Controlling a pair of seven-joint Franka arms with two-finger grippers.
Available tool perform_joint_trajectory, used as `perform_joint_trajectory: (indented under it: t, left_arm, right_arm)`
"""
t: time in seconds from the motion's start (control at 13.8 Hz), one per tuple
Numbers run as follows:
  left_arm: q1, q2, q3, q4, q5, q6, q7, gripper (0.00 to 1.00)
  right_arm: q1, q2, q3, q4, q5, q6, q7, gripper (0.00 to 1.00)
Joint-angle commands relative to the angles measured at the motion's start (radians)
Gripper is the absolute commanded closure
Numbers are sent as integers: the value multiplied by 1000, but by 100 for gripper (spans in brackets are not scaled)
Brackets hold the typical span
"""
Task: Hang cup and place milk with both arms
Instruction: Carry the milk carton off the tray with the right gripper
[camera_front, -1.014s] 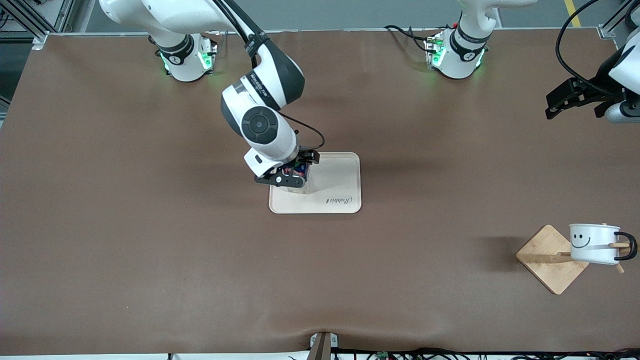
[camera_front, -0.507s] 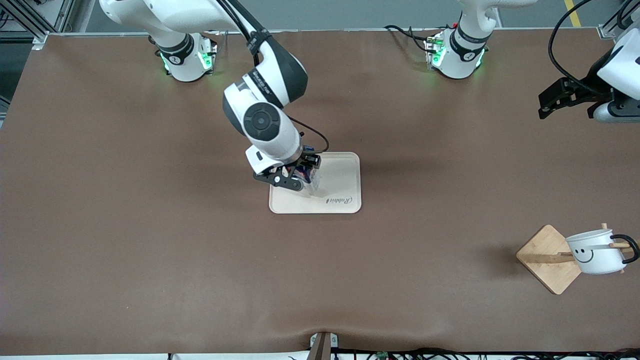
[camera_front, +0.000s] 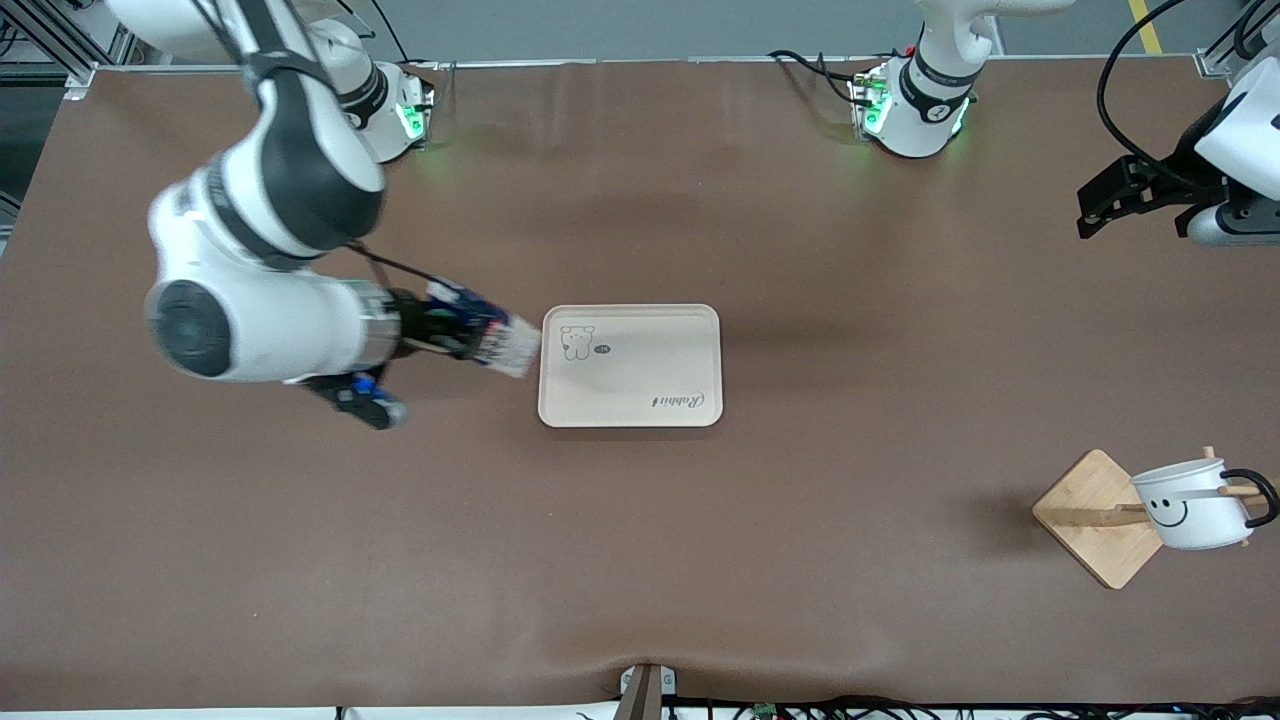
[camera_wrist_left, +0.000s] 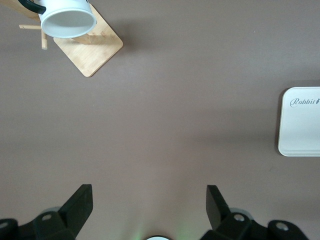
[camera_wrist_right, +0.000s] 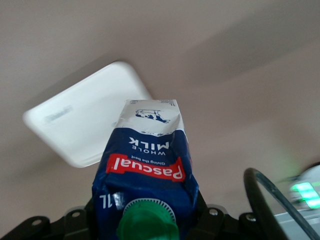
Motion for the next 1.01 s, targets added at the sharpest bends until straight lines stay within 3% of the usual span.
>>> perform_joint_trajectory:
  t: [0.0,0.22,0.43,0.94]
  left_arm:
    - [-1,-22,-3,-12,16,10,-14,0]
    - [-1,-23,-3,-12,16,11,-14,0]
    - [-1,-23,-3,-2,16,11,-13,0]
    - [2,-22,-8,-5,14,25,-10,0]
  right_arm:
    - [-66,-93,19,-116,-170,-46,-151,100]
    - [-217,-257,19,-438,-226,149,-435,100]
    - [-326,-259,19,-500,-308,211,-719,100]
    - [-436,-266,19,-756,-319,467,-913,100]
